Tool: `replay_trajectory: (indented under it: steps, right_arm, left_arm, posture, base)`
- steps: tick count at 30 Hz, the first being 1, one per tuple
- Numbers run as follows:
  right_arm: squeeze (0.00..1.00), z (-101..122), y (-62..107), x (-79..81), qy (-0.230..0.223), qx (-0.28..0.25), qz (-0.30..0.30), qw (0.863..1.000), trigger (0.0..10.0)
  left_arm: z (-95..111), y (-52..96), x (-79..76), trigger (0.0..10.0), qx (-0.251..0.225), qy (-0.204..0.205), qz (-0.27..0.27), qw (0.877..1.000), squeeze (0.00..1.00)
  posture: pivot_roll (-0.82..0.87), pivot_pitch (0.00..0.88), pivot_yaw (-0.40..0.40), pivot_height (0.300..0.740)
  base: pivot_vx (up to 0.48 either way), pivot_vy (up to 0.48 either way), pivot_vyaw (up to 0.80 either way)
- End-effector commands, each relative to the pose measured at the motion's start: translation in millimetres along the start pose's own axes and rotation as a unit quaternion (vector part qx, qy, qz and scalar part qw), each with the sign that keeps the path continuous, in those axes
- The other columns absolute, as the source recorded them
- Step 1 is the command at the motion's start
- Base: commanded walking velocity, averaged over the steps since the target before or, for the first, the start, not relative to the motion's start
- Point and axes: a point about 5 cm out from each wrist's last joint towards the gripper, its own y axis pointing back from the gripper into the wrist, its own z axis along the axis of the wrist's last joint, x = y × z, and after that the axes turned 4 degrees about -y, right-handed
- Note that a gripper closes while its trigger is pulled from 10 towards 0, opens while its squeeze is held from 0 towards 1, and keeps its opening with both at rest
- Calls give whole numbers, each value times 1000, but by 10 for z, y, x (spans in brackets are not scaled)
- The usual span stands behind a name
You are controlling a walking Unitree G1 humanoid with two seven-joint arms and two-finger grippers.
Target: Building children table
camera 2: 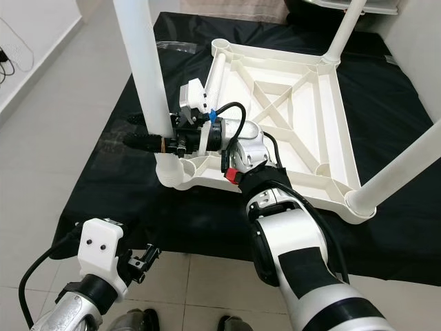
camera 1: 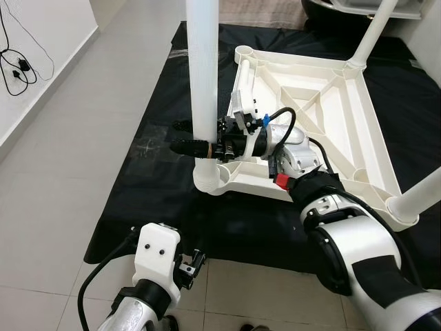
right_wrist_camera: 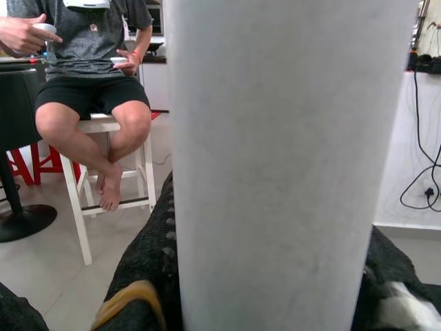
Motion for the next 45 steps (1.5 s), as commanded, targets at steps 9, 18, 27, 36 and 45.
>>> replay_trajectory:
  steps: [9, 18, 27, 36, 45]
  right_arm:
    - [0, 106, 158, -117, 6, 21, -44, 999, 10000]
    - [0, 73, 183, -86, -6, 20, -22, 1000, 10000]
    - [0, -59, 169, -12, -19, 31, 8, 999, 10000]
    - [0, -135, 70, -9, -19, 40, -17, 999, 10000]
    - [0, -153, 84, -44, -18, 39, -58, 997, 10000]
  left_arm:
    - [-10, 19, -10, 10000, 8, -5, 0, 1000, 0]
    - [-15, 17, -8, 10000, 9, -5, 1, 1000, 0]
    - [-14, 17, 4, 10000, 10, -6, 3, 1000, 0]
    - [-1, 20, 8, 10000, 8, -7, 5, 1000, 0]
    - [1, 19, 6, 10000, 7, -7, 7, 1000, 0]
  posture:
    - [161, 230, -63, 740]
    - [160, 234, -61, 740]
    - [161, 240, -57, 740]
    - [164, 245, -59, 740]
    - [161, 247, -60, 740]
  base:
    - [0, 0, 0]
    - [0, 0, 0]
    - [0, 0, 0]
    - [0, 0, 0]
    - [0, 0, 0]
